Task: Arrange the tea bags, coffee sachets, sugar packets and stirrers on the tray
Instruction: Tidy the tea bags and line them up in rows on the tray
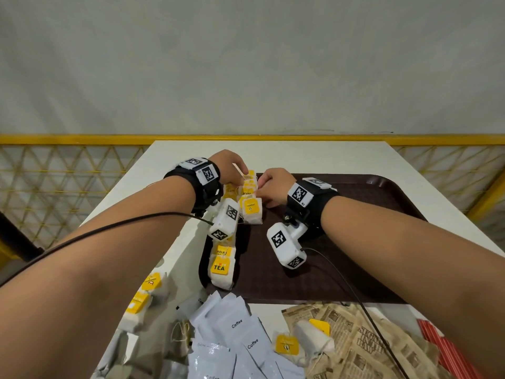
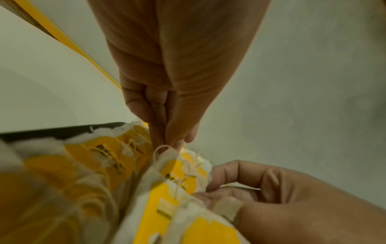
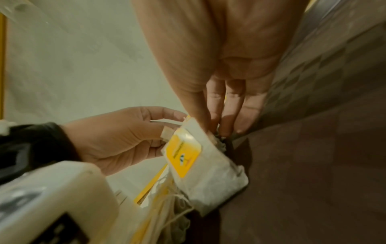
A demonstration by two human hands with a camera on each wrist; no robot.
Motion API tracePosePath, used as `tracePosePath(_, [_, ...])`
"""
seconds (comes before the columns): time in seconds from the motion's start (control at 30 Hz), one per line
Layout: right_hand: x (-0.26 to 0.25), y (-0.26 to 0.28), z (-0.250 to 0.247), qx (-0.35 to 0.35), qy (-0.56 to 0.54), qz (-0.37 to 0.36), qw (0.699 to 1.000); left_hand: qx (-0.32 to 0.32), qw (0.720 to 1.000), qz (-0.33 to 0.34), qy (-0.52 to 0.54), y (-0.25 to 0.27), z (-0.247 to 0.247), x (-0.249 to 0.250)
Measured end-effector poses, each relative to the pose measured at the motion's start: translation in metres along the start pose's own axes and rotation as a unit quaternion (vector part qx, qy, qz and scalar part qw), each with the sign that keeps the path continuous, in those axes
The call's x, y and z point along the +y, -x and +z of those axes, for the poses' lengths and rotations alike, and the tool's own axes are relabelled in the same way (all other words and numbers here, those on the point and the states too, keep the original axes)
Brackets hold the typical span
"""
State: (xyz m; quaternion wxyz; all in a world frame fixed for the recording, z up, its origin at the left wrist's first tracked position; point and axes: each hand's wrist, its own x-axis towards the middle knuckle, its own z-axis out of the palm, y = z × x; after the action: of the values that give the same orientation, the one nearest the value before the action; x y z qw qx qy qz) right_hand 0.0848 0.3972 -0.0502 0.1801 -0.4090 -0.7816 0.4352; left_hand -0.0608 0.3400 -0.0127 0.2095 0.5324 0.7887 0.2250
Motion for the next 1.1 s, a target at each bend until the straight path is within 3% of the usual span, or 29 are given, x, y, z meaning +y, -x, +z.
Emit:
tracePosePath(0.27, [-0.002,-0.002,0.005,0.009,-0.01,0.003,1.0,0.028,0.998,-0.001,-0.05,-0.006,0.006,0.001])
tracePosePath(0.4, [0.001,-0.001,0.003,0.024,-0.065,0.025,0.997,0.081,0.994,0.004,-0.07,-0.005,-0.001,0.0])
tracePosePath(0.53, [0.004,0.0,-0.001,0.01,-0.078,0.024,0.997,0.012,0.997,-0.002,-0.073,0.002,-0.007,-0.003])
tracePosePath(0.67, [0.007,0.0,0.002,0.02,-0.028,-0.007,0.999,-0.009,0.992,-0.003,-0.122,0.007,0.003,-0.001])
tracePosePath(1.1, [0.005,0.006,-0.004,-0.018,-0.031,0.02,0.999,-0.002,0.989,-0.047,-0.137,0.009,0.016,0.0])
